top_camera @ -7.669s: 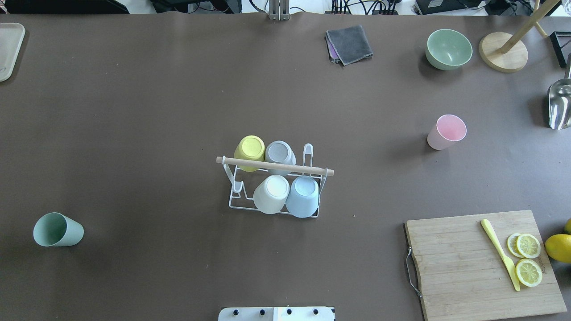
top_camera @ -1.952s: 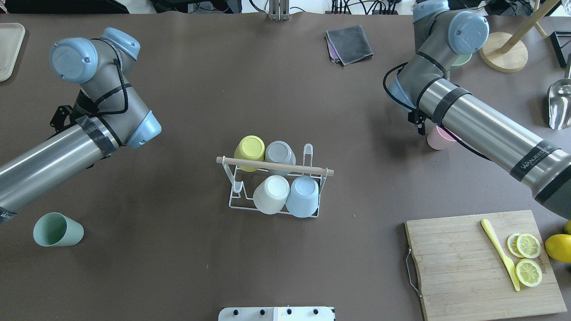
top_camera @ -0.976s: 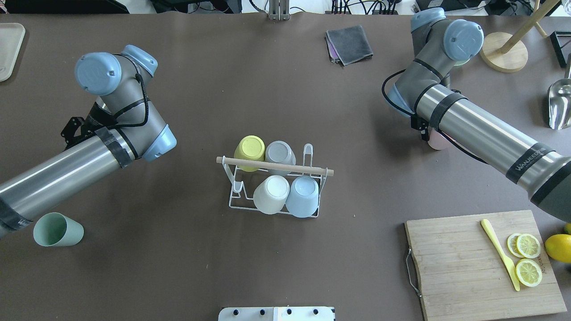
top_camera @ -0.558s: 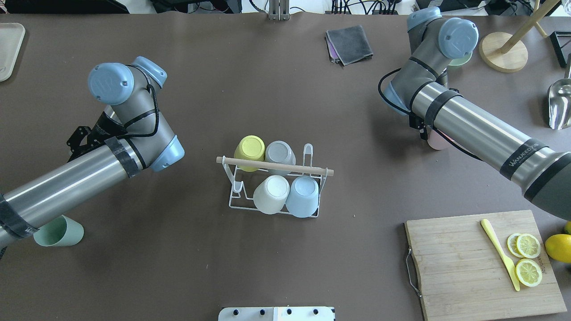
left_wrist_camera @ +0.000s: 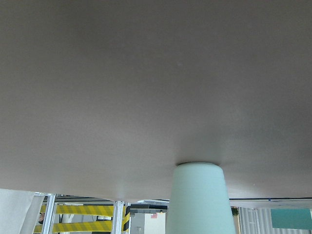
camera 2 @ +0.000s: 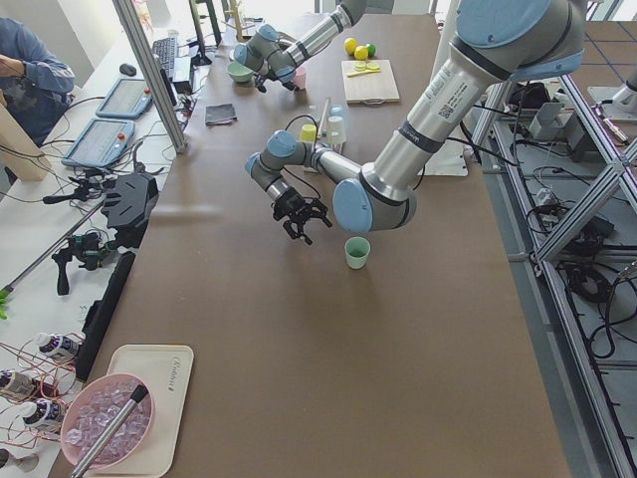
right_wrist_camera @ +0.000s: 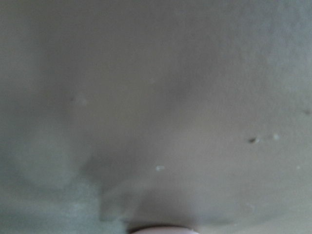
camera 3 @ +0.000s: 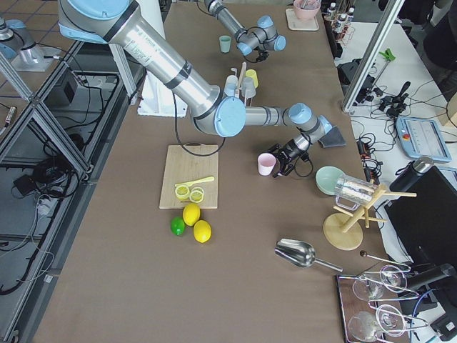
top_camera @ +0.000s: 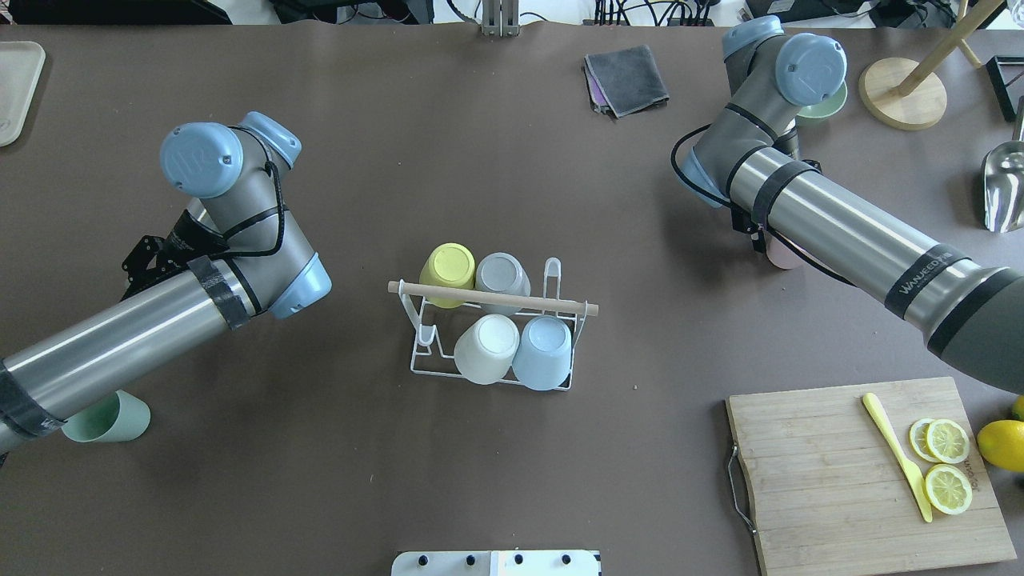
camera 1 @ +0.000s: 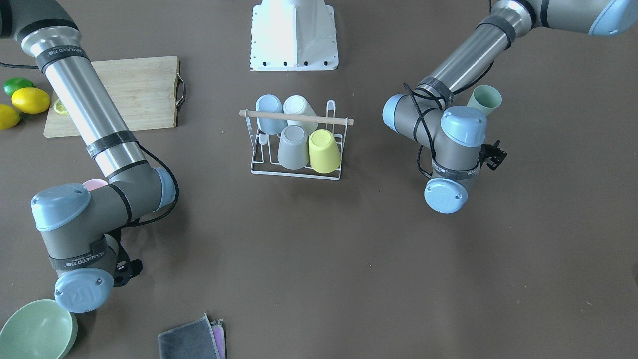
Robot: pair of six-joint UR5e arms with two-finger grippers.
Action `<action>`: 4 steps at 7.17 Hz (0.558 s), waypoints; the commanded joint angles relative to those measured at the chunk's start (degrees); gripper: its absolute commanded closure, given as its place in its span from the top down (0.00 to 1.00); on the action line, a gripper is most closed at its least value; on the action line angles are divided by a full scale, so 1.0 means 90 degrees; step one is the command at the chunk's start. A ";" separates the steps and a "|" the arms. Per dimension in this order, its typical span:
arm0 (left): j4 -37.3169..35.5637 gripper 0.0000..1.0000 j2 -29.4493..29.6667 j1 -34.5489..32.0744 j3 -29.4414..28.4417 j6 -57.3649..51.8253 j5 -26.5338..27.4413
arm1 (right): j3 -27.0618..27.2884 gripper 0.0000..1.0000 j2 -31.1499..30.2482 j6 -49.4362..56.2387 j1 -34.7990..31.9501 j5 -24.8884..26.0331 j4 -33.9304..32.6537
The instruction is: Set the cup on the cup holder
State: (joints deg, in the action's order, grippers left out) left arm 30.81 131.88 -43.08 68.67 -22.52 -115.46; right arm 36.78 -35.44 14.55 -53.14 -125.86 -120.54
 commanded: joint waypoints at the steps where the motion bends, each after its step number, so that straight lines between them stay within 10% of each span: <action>1: -0.0112 0.98 -0.0228 0.0002 0.0239 -0.0232 -0.0042 | -0.0015 1.00 0.0012 0.0004 0.0005 0.0020 -0.0161; 4: -0.0200 0.98 -0.0444 0.0012 0.0407 -0.0242 -0.0431 | -0.0015 0.95 0.0012 0.0014 0.0035 0.0030 -0.0250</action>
State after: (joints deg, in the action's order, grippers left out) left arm 29.27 128.45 -43.01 71.97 -24.65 -117.48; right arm 36.63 -35.34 14.65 -52.89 -125.61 -122.50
